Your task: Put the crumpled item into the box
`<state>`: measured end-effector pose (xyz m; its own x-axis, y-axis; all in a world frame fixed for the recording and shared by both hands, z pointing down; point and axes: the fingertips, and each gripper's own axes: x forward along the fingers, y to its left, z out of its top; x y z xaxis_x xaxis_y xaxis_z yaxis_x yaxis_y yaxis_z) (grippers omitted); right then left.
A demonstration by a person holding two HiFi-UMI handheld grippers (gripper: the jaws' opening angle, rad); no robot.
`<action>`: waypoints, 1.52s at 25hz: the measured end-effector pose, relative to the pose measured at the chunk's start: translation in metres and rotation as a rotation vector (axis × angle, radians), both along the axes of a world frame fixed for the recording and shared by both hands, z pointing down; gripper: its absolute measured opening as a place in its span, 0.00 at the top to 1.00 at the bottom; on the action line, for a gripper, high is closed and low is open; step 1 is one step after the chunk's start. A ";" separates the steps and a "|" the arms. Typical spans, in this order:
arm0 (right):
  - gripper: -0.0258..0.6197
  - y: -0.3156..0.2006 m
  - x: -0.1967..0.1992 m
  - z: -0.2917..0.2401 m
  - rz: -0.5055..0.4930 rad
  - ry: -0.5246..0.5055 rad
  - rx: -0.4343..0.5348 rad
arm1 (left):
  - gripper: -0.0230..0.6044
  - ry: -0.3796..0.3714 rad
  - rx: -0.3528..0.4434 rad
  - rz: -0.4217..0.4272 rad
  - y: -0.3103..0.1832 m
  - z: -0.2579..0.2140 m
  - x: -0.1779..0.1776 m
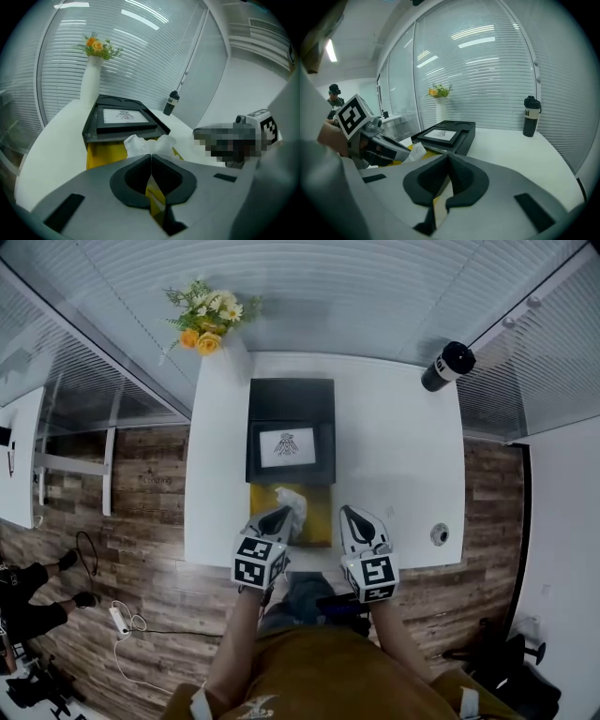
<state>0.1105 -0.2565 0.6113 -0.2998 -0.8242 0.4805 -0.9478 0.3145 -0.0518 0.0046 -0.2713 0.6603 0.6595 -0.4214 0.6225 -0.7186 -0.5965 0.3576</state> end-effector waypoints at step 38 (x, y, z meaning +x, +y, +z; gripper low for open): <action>0.94 0.001 0.005 -0.037 -0.005 0.011 0.075 | 0.72 -0.050 -0.001 -0.031 0.002 -0.012 0.002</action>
<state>0.1159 -0.2553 0.5740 -0.2989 -0.8567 0.4203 -0.9467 0.3217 -0.0174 0.0068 -0.2689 0.6481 0.6145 -0.4407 0.6544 -0.7536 -0.5733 0.3216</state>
